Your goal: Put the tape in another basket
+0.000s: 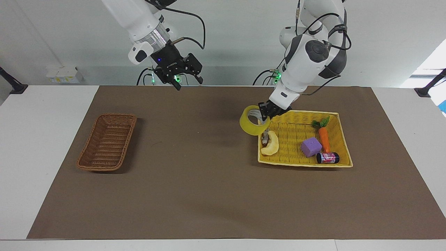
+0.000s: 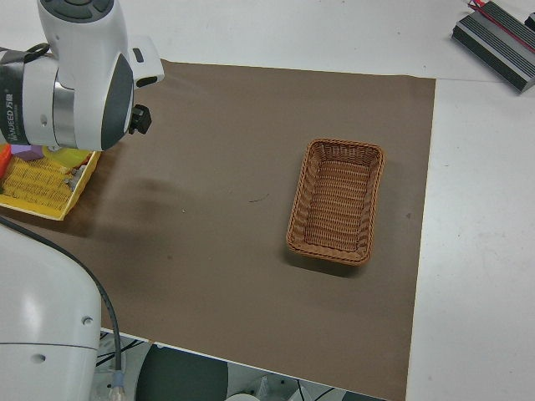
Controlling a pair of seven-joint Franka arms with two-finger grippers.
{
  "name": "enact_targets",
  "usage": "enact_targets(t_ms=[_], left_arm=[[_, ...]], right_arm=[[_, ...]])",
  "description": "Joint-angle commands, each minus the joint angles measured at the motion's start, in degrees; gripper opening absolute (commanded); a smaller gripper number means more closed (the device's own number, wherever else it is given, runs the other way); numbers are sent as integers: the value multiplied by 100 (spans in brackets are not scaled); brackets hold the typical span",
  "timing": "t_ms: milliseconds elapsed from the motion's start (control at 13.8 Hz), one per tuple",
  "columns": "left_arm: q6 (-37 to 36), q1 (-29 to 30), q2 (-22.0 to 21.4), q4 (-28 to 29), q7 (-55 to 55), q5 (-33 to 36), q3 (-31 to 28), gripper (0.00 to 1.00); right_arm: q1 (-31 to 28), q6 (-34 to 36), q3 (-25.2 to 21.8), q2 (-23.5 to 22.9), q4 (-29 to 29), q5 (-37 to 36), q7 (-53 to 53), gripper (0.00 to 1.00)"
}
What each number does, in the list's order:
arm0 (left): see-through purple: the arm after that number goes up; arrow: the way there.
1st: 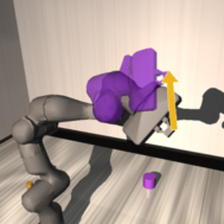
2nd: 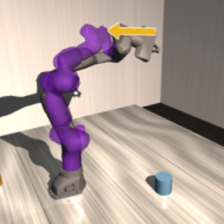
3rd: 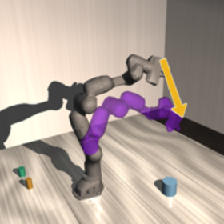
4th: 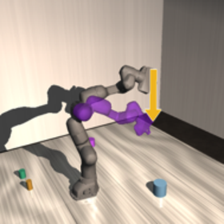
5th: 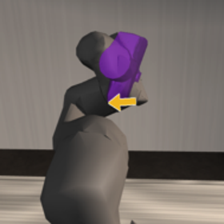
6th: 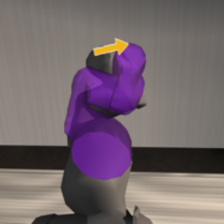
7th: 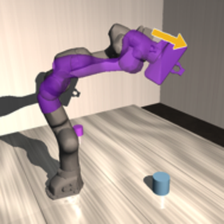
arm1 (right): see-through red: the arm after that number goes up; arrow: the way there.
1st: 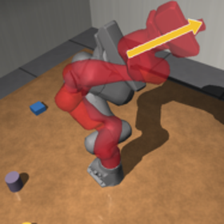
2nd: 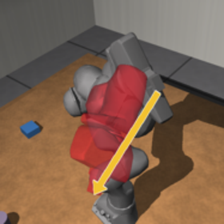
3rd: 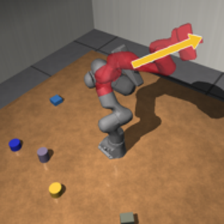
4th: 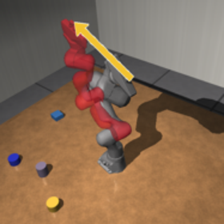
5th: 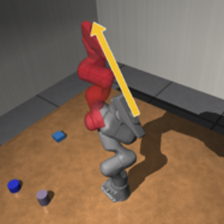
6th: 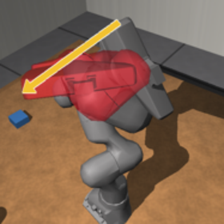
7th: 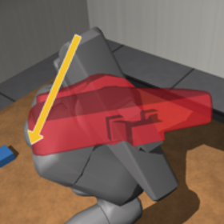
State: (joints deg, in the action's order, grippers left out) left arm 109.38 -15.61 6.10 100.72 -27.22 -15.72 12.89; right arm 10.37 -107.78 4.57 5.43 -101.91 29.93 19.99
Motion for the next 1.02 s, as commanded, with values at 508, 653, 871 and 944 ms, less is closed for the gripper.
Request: enact_targets(t_ms=[508,653,871,944], left_arm=[[593,-21,40,-703,-407,-511,924,0],[602,5,14,-851,-546,-519,1057,0],[759,-3,14,-993,-732,-528,1162,0],[926,-12,22,-993,-732,-546,1172,0]], right_arm=[[0,-375,-18,124,-724,883,-1250,100],[-18,-366,-27,168,-822,892,-1427,100],[-27,-384,-44,169,-813,1006,-1436,100],[-44,-384,-44,169,-813,1006,-1445,100]])
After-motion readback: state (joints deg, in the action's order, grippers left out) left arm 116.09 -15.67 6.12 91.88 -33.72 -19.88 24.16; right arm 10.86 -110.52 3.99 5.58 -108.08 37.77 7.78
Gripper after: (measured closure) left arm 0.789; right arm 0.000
